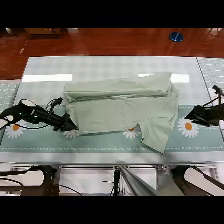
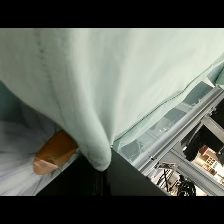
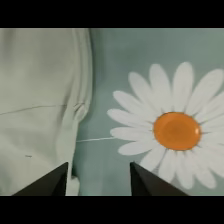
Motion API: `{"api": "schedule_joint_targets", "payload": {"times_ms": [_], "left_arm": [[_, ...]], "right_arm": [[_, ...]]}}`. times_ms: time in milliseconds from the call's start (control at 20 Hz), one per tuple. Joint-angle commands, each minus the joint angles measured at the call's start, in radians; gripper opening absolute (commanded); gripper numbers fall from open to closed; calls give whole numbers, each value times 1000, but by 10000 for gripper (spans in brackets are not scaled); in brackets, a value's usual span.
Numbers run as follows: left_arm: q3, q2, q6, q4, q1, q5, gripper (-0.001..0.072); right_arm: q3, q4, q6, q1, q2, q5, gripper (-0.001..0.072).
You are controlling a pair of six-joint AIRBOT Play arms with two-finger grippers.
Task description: Fold the shirts.
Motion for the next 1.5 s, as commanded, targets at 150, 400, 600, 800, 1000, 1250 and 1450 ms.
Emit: {"api": "schedule_joint_targets", "payload": {"times_ms": [150, 400, 600, 800, 1000, 1250, 1450], "left_arm": [[2, -1, 2, 0, 0, -3, 23], [2, -1, 2, 0, 0, -2, 23], [2, -1, 2, 0, 0, -2, 22], [2, 14, 2, -6, 0, -8, 21], [48, 105, 2, -70, 0, -43, 21], [142, 212, 2, -228, 0, -26, 21], [254, 216, 1, -284, 0, 0, 21]], "right_arm": [[-208, 234, -90, -35, 0, -132, 478], [-294, 258, -135, -34, 0, -215, 448], [-328, 309, -136, -35, 1, -304, 86], [-307, 498, -261, -35, 21, -225, 27], [-211, 535, -278, -35, 151, -163, 26], [-132, 650, -256, -34, 216, -198, 26], [-63, 680, -245, 11, 214, -273, 26]]}}
